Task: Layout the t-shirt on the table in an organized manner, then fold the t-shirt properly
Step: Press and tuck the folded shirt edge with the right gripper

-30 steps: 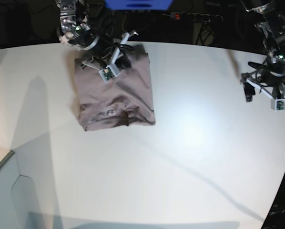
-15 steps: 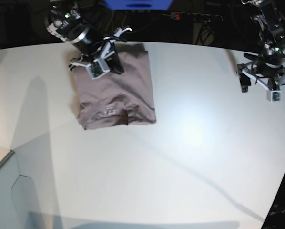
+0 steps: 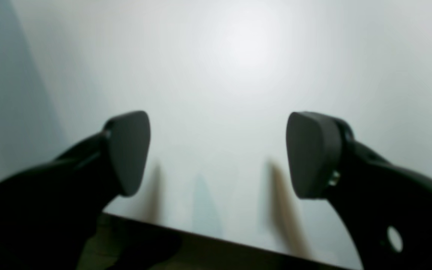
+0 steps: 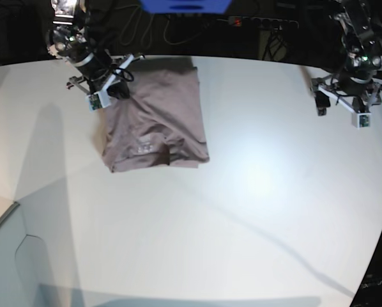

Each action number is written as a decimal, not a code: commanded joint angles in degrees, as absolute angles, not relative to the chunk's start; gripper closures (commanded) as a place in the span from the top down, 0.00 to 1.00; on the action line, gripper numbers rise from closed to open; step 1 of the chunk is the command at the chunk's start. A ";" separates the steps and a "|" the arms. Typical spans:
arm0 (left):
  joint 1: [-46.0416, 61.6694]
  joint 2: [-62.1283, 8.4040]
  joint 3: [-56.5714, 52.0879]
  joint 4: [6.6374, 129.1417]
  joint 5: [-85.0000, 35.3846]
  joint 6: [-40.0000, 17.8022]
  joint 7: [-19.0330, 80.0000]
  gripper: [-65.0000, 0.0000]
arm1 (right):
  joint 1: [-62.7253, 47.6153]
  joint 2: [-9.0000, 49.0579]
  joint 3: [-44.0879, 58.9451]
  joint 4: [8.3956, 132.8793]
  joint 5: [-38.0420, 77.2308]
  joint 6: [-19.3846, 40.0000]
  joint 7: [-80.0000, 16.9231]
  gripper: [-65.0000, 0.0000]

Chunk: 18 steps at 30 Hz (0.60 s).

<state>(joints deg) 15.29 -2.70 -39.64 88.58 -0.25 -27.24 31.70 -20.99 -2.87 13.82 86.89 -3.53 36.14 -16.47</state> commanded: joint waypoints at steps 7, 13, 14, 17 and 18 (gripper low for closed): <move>17.54 -3.12 -39.60 89.80 -0.84 -27.21 30.64 0.85 | -21.05 -2.24 14.20 90.77 -3.12 36.35 -16.31 0.00; 20.62 -0.66 -39.60 92.09 -0.84 -27.21 30.64 0.85 | -23.16 -4.26 13.85 101.76 -3.12 36.44 -16.75 0.00; 21.58 -0.04 -39.43 93.05 -0.84 -27.21 30.64 0.85 | -23.16 -4.79 13.85 102.73 -3.12 36.44 -16.75 0.00; 23.78 2.68 -39.43 96.31 -0.84 -27.21 30.64 0.85 | -21.41 -4.97 9.98 103.78 -3.21 36.44 -16.75 0.00; 24.48 3.21 -39.43 97.19 -0.84 -27.21 30.64 0.85 | -20.53 -4.88 7.87 103.52 -3.38 36.44 -16.75 0.00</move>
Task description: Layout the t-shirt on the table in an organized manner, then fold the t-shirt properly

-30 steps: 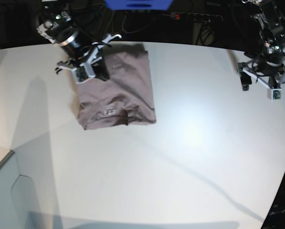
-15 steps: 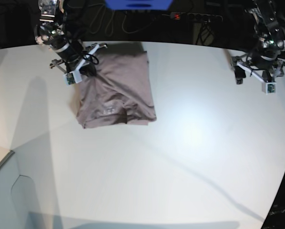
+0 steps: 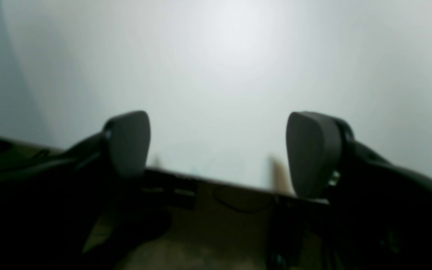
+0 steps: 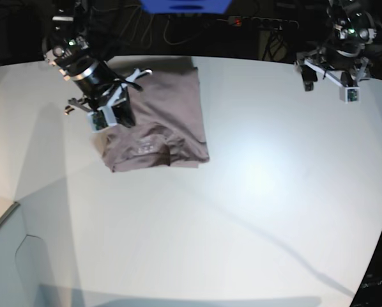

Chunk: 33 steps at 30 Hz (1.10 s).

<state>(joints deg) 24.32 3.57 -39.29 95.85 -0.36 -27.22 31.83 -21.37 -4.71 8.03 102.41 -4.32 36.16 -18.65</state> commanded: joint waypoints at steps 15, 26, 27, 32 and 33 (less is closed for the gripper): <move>30.46 4.70 -39.87 99.56 -0.84 -27.21 30.64 0.85 | -0.13 -2.86 -7.43 79.52 -3.47 36.44 -16.66 0.00; 30.55 4.62 -39.96 99.56 -0.84 -27.21 30.64 0.85 | 17.27 0.31 -7.16 52.88 -3.47 36.09 -10.59 0.00; 30.55 4.53 -39.96 99.56 -0.84 -27.21 30.64 0.85 | 18.51 0.84 -7.16 50.95 -3.47 36.09 -9.98 0.00; 30.55 4.53 -39.96 99.82 -0.84 -27.21 30.64 0.85 | 22.81 2.15 -6.55 44.09 -3.30 36.00 -7.16 0.00; 30.55 4.53 -39.96 99.91 -0.84 -27.21 30.64 0.85 | 22.81 2.33 -5.41 44.26 -3.30 36.00 -6.81 0.00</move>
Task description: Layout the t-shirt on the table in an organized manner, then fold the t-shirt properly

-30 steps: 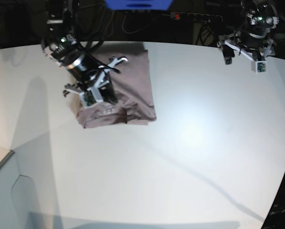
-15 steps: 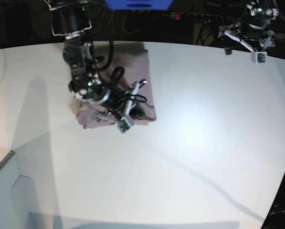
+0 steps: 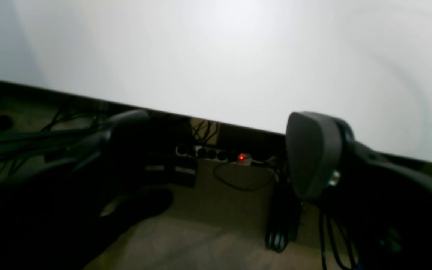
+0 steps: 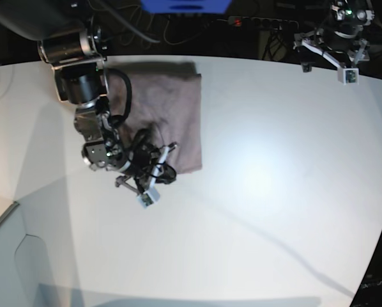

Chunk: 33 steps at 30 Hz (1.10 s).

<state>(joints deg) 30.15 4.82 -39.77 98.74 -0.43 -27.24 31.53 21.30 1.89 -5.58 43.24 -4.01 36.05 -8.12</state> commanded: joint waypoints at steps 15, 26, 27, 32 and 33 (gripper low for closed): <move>37.49 5.85 -39.34 99.12 -0.92 -27.30 30.64 0.84 | -2.68 2.77 6.20 88.57 -3.30 36.00 -7.16 0.00; 35.74 5.58 -37.41 86.11 -0.57 -27.30 30.02 0.09 | -29.05 -1.54 22.64 99.82 -3.03 36.44 -6.64 0.00; 34.95 4.70 -36.35 84.00 -0.57 -27.30 30.02 0.02 | -31.16 -1.54 23.16 99.82 -3.03 36.44 -6.64 0.00; 32.31 2.33 -31.43 74.15 -0.75 -27.30 26.33 0.00 | -39.87 -1.63 25.45 99.74 -1.45 40.00 -6.64 0.00; 32.31 2.33 -30.99 72.57 -0.75 -27.30 24.04 0.00 | -40.92 -1.63 26.07 99.74 -0.57 40.00 -6.73 0.00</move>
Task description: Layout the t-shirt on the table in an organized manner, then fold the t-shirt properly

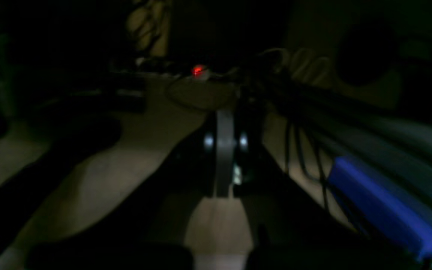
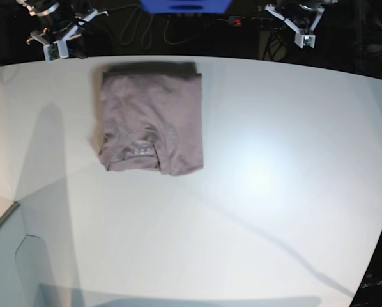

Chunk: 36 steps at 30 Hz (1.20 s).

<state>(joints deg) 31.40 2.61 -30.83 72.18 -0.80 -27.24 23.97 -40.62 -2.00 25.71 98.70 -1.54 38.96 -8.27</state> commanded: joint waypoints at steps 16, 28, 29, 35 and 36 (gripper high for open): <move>12.35 -2.59 -28.26 15.96 -0.31 -26.68 -8.57 0.00 | -33.19 7.60 20.09 62.90 -0.40 40.00 -5.67 0.00; 6.73 -4.53 -18.59 7.34 -0.40 -26.51 -6.64 0.00 | -18.42 9.63 14.73 20.79 -0.40 25.80 19.65 0.00; 6.37 -4.62 -17.98 7.87 -0.40 -26.77 -3.82 0.00 | -17.19 9.45 13.85 17.27 -0.40 22.46 21.76 0.00; 5.58 -6.55 -8.48 7.69 -0.66 -26.51 0.40 0.00 | -13.67 6.73 4.53 7.25 -0.40 3.82 30.64 0.00; 5.58 -6.64 -7.69 7.52 -0.66 -26.51 0.48 0.00 | -13.67 6.20 2.95 7.25 -0.40 0.48 30.73 0.00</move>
